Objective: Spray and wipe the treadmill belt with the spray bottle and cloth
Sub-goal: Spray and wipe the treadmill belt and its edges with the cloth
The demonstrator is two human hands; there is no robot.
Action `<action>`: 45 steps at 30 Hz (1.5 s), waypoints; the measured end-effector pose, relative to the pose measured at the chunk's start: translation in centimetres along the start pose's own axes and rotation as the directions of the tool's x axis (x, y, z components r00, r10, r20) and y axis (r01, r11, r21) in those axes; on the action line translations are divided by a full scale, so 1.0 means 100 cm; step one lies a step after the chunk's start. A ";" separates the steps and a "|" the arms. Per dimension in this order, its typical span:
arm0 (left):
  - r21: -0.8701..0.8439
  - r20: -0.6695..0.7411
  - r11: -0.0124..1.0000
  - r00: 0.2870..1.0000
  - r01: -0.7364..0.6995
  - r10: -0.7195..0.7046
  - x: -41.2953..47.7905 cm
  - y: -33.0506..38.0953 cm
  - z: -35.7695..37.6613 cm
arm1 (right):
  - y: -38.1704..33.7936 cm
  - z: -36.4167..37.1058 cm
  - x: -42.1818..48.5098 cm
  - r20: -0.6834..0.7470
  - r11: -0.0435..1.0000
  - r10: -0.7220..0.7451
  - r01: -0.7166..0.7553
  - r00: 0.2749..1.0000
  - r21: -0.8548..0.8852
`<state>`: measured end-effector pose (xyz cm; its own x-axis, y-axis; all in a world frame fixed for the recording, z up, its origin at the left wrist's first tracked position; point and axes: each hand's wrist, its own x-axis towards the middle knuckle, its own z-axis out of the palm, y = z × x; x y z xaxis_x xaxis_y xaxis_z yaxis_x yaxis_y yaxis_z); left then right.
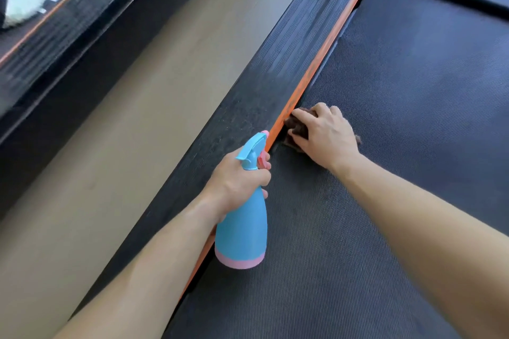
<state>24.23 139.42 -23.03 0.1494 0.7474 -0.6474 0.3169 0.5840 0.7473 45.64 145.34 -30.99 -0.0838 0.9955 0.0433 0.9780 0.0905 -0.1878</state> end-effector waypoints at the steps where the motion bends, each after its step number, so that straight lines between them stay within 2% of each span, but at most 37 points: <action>1: 0.008 -0.005 1.000 1.000 0.002 -0.002 0.002 0.000 0.000 | -0.002 0.001 0.000 0.019 1.000 0.019 -0.020 1.000 0.024; 3: 0.015 -0.021 1.000 1.000 0.012 -0.012 0.001 0.002 -0.001 | -0.014 0.002 -0.013 0.058 0.992 0.072 -0.077 0.996 0.098; 5: 0.000 -0.028 1.000 1.000 0.011 -0.011 -0.001 0.004 -0.001 | -0.027 0.003 -0.039 0.053 0.984 0.051 -0.059 0.997 0.165; 7: 0.010 -0.029 1.000 0.999 0.013 -0.012 -0.002 0.006 -0.003 | -0.034 0.008 -0.065 0.036 0.983 -0.079 0.072 0.996 0.170; 10: 0.006 -0.026 1.000 1.000 0.007 -0.007 0.001 0.005 -0.004 | -0.026 0.011 -0.063 0.003 0.969 -0.236 0.235 0.972 0.078; 11: 0.001 -0.022 1.000 1.000 -0.001 0.001 0.002 0.004 -0.003 | -0.022 0.012 -0.051 -0.009 0.978 -0.205 0.205 0.979 0.042; 12: -0.005 -0.017 1.000 1.000 -0.007 0.007 0.003 0.002 -0.002 | -0.020 0.009 -0.035 -0.046 0.993 -0.113 0.114 0.993 0.029; 13: -0.012 -0.010 1.000 1.000 -0.012 0.012 0.002 0.000 -0.001 | -0.017 0.005 -0.017 -0.079 0.999 0.032 -0.029 0.996 0.036; 15: -0.029 0.008 0.999 1.000 -0.021 0.021 0.001 -0.002 0.000 | -0.009 0.000 0.011 -0.071 0.947 0.311 -0.303 0.948 0.102; 16: -0.035 0.016 0.999 1.000 -0.022 0.022 0.001 -0.003 0.000 | -0.009 -0.001 0.015 -0.052 0.926 0.364 -0.355 0.930 0.132; 17: -0.038 0.019 0.999 1.000 -0.021 0.022 0.000 -0.004 -0.002 | -0.012 -0.002 0.013 -0.043 0.925 0.357 -0.347 0.933 0.154; 20: -0.022 0.019 1.000 1.000 -0.022 0.023 0.001 -0.005 -0.004 | -0.026 0.002 -0.038 -0.055 0.980 0.131 -0.121 0.990 0.157; 23: -0.016 0.028 0.999 0.999 -0.036 0.036 0.001 -0.003 -0.004 | -0.026 0.007 -0.080 0.011 0.991 -0.074 0.072 0.997 0.111; 25: -0.040 0.026 0.998 0.999 -0.039 0.040 0.001 -0.003 -0.003 | -0.015 0.005 -0.063 -0.007 0.996 -0.061 0.061 0.998 0.063; 29: -0.057 0.034 0.998 0.999 -0.028 0.030 0.001 -0.006 0.002 | -0.011 0.000 -0.023 -0.044 0.979 0.191 -0.187 0.981 0.076; 30: -0.056 0.039 0.998 0.999 -0.023 0.025 0.000 -0.007 0.005 | -0.015 -0.001 -0.025 -0.043 0.977 0.203 -0.199 0.978 0.082; 34: -0.032 0.048 0.999 0.999 -0.019 0.021 -0.002 -0.004 0.012 | -0.016 -0.001 -0.072 0.016 0.992 -0.024 0.022 1.000 0.127; 38: -0.023 0.058 1.000 0.998 -0.010 0.011 -0.007 0.001 0.020 | 0.014 -0.014 -0.097 0.085 0.970 -0.236 0.231 0.968 0.073; 39: -0.027 0.060 1.000 0.998 -0.002 0.004 -0.008 0.000 0.022 | 0.022 -0.018 -0.090 0.074 0.975 -0.222 0.220 0.972 0.034; 41: -0.009 0.064 1.000 0.998 0.020 -0.019 -0.009 -0.003 0.026 | 0.037 -0.025 -0.066 0.005 0.999 -0.028 0.028 1.000 0.028; 43: 0.016 0.075 0.999 0.997 0.034 -0.035 -0.007 -0.005 0.031 | 0.056 -0.026 -0.043 -0.040 0.966 0.243 -0.238 0.969 0.099; 44: 0.021 0.080 0.999 0.996 0.037 -0.039 -0.005 -0.005 0.032 | 0.061 -0.024 -0.039 -0.033 0.941 0.317 -0.310 0.948 0.135; 45: 0.029 0.081 0.998 0.996 0.047 -0.049 -0.002 -0.004 0.034 | 0.062 -0.020 -0.041 -0.026 0.935 0.327 -0.320 0.945 0.156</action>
<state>27.20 137.94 -23.67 0.2087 0.6899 -0.6932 0.3507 0.6089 0.7115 52.40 141.79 -30.32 0.2461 0.9692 0.0047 0.9111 -0.2297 -0.3424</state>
